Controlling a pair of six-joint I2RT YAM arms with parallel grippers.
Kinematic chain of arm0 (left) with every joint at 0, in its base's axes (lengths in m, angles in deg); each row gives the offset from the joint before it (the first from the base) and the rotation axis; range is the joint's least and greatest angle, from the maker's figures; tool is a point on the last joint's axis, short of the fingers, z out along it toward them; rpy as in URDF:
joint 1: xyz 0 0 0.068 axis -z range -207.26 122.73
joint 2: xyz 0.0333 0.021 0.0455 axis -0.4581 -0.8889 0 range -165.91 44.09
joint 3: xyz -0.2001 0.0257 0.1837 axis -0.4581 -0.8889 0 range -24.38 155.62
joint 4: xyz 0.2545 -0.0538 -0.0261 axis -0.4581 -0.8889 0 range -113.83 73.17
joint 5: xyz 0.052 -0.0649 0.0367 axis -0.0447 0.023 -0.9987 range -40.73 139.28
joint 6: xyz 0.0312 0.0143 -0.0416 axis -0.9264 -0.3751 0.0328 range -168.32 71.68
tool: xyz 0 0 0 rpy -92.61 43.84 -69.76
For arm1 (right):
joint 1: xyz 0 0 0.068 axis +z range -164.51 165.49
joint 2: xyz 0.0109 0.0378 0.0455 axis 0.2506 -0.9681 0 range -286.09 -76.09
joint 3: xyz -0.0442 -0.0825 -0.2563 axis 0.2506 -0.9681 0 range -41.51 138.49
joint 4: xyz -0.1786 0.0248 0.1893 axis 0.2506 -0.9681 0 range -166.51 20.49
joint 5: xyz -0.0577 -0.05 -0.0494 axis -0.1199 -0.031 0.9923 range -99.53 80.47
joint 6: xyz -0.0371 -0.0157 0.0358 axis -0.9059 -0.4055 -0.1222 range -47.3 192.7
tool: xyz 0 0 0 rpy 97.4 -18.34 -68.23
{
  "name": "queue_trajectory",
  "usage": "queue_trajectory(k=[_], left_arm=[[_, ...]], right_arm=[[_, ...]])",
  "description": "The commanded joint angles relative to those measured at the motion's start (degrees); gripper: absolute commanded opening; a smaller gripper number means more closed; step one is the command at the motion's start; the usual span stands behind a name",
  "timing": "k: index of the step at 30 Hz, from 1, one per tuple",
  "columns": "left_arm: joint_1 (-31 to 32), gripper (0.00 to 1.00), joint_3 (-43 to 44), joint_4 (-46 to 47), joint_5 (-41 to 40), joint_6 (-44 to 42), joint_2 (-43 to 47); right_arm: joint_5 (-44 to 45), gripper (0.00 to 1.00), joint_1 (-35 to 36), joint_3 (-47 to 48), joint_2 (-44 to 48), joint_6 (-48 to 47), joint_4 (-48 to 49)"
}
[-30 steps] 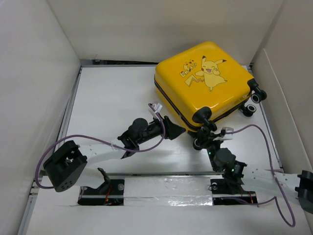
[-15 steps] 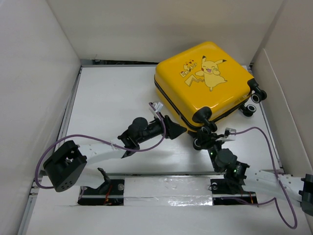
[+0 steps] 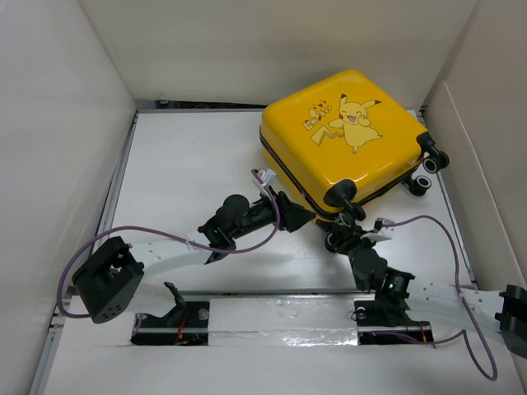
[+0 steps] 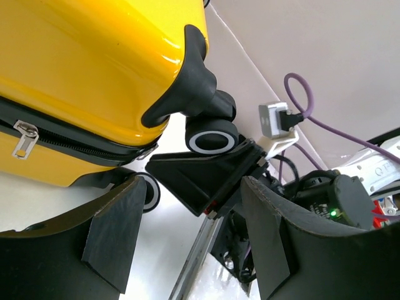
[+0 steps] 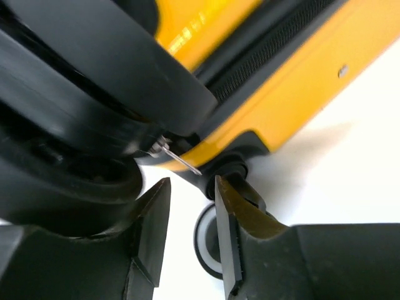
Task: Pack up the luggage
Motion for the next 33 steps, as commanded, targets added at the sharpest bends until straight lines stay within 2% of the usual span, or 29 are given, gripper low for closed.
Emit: queue_trajectory(k=[1,2,4,7,8,12,15,18,20,25,27,30,33], left_arm=[[0.22,0.59,2.3,2.59,0.83,-0.75,0.81],[0.22,0.59,2.3,2.77,0.92,-0.57,0.54],[0.22,0.59,2.48,3.12,1.36,-0.48,-0.16],[0.22,0.59,2.65,3.39,1.71,-0.22,-0.78],[0.22,0.59,2.74,3.39,1.71,-0.22,-0.96],[0.22,0.59,2.57,3.39,1.45,-0.22,-1.31],[0.22,0.59,2.65,3.39,1.63,-0.22,-1.22],[0.22,0.59,3.18,3.21,1.98,-0.48,-1.31],[0.22,0.59,3.97,3.04,2.5,-0.57,-1.75],[0.22,0.59,5.9,2.95,3.03,-0.57,-3.41],[0.22,0.59,6.78,2.95,3.3,-0.4,-4.03],[0.22,0.59,7.49,3.03,3.47,-0.31,-4.65],[0.22,0.59,7.93,3.12,3.21,-0.22,-4.74]], right_arm=[[3.2,0.42,0.18,-2.15,1.73,-6.59,7.08],[2.32,0.44,-1.04,-3.63,1.99,-9.07,12.93],[-1.79,0.46,-2.8,-4.43,1.56,-14.78,17.54],[-7.59,0.46,-7.37,-4.61,-1.25,-18.14,22.29],[-9.01,0.46,-8.33,-4.78,-2.3,-19.11,26.57],[-13.24,0.43,-12.56,-3.12,-8.19,-22.37,30.66],[-13.51,0.43,-12.48,-2.94,-10.05,-21.59,30.4],[-9.83,0.43,-9.67,-5.83,-6.54,-18.6,29.44],[-9.47,0.44,-8.61,-4.7,-0.24,-15.63,20.43],[-8.23,0.47,-7.99,-4.7,7.79,-13.67,11.42],[-8.5,0.46,-7.99,-4.18,7.8,-12.45,9.48],[-9.55,0.37,-7.99,-3.03,5.17,-12.18,8.86],[-10.26,0.37,-7.99,-1.9,-0.45,-12.0,10.79]])
